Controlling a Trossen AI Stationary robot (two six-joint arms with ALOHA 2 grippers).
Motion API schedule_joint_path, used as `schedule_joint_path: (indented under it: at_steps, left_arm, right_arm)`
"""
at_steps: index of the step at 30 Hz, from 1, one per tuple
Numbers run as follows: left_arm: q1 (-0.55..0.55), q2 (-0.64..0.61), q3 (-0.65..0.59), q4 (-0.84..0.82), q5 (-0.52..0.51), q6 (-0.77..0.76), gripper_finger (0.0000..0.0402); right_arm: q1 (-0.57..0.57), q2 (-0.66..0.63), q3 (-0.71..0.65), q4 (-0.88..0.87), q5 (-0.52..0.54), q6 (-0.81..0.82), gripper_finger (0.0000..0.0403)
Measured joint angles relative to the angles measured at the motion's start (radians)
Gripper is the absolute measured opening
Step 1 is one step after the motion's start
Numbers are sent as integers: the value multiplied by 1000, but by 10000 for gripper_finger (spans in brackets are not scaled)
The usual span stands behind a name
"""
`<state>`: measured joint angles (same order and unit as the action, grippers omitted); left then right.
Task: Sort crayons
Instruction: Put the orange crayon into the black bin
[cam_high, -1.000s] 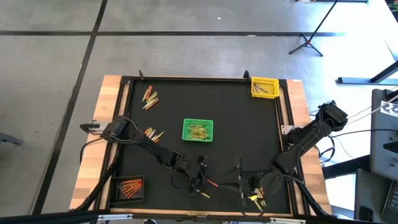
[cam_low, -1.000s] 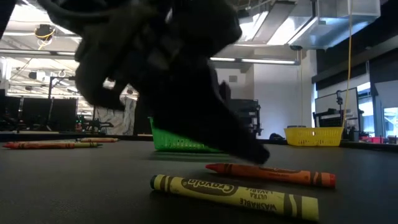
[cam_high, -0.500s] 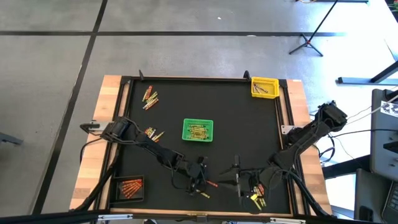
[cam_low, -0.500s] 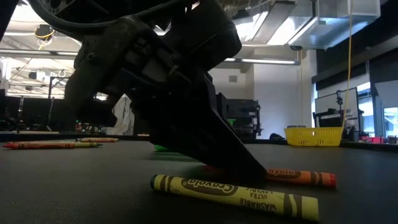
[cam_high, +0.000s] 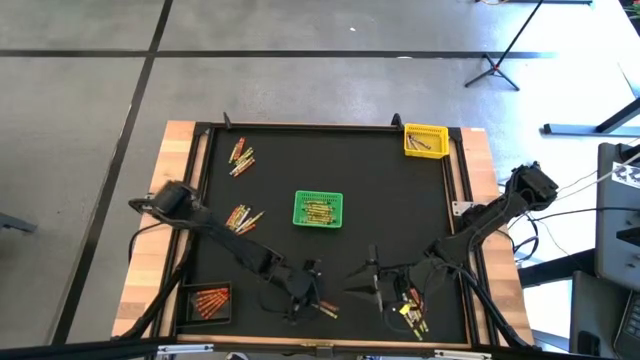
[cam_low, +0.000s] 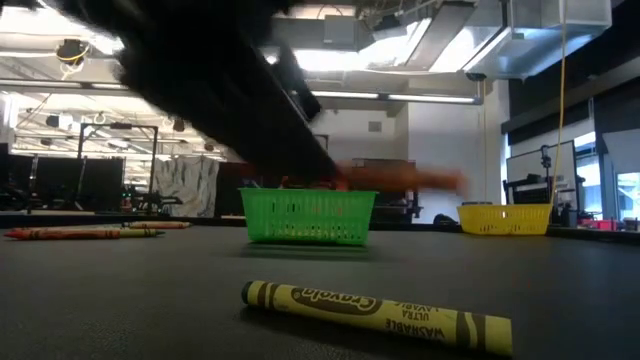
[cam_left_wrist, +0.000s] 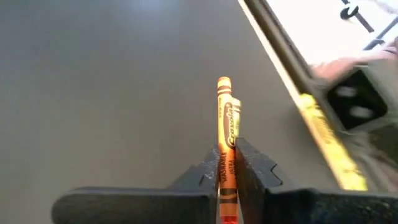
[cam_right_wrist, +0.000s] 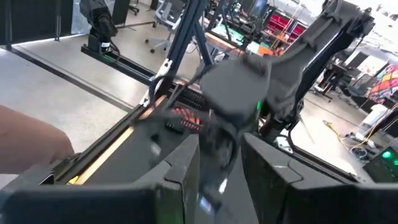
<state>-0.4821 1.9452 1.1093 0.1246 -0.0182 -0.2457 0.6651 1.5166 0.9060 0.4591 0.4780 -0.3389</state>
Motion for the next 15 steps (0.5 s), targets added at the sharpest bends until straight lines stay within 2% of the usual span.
schedule_joint_path:
  at_steps: [7, 15]
  left_arm:
    - [-126, -223, 1, -324, -61, -201, 15]
    - [-324, -403, 1, -640, -145, -559, 16]
  right_arm:
    - [0, 0, 0, 16, 0, -12, 115]
    - [1, 0, 0, 12, 0, -9, 115]
